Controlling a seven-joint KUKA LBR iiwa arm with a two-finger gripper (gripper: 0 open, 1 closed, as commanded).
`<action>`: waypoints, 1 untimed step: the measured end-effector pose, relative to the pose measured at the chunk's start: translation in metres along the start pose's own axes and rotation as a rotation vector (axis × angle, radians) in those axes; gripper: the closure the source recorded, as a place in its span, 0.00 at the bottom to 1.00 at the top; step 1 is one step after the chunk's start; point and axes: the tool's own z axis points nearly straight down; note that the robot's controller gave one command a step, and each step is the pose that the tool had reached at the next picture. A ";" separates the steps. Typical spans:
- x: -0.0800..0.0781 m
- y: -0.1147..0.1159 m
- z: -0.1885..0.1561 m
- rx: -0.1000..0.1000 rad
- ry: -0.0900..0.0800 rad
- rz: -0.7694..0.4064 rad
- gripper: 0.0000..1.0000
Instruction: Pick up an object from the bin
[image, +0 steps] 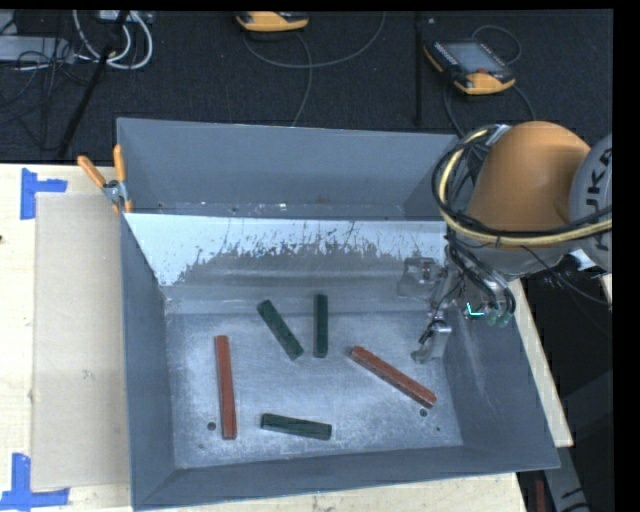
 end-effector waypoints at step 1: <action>-0.038 -0.013 -0.043 0.003 -0.013 -0.245 0.00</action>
Offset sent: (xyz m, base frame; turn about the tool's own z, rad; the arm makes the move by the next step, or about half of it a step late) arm 0.0365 -0.0132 0.0423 -0.2461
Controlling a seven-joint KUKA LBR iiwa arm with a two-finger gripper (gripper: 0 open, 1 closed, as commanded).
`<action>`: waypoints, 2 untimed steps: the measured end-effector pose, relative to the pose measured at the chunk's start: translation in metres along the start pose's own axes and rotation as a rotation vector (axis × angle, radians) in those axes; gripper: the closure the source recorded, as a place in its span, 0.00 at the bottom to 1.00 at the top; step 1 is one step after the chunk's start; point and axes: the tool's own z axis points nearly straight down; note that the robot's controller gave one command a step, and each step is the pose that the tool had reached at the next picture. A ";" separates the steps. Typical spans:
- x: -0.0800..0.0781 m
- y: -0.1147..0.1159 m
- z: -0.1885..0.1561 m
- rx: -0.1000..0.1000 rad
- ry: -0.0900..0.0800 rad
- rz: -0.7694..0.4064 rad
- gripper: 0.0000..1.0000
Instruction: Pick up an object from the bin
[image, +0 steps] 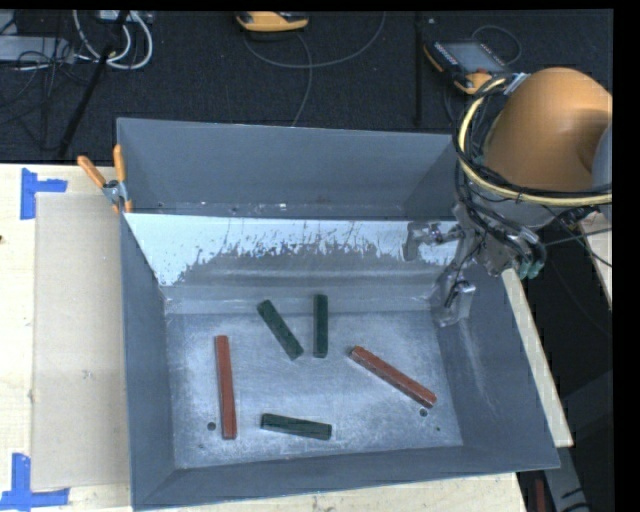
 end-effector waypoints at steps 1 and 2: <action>0.045 0.024 0.140 -0.005 0.014 0.166 0.00; 0.047 0.021 0.177 -0.003 0.010 0.074 0.00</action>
Offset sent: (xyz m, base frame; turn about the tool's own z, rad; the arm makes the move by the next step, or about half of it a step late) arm -0.0457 0.0122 -0.1356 0.1653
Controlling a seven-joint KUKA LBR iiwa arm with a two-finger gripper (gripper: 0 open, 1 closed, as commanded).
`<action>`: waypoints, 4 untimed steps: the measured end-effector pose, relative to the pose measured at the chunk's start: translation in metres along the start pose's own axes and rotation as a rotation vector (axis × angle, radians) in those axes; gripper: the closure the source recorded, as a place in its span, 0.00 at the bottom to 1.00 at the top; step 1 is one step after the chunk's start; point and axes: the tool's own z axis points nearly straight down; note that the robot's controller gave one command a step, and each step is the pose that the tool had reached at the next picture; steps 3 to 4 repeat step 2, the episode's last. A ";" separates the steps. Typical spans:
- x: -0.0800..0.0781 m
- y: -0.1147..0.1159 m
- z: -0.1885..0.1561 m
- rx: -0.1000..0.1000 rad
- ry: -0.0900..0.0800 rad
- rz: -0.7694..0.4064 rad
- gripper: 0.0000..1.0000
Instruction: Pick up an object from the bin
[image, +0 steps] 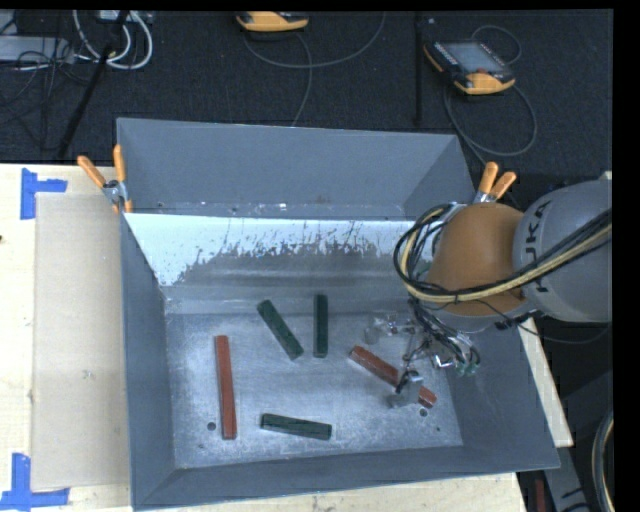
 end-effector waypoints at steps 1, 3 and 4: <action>-0.001 0.000 -0.002 0.001 -0.003 -0.002 1.00; 0.016 0.001 -0.148 0.004 -0.012 0.018 1.00; 0.016 0.001 -0.148 0.004 -0.012 0.018 1.00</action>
Offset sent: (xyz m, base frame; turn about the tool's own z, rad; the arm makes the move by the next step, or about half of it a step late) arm 0.0000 0.0000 0.0000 0.0000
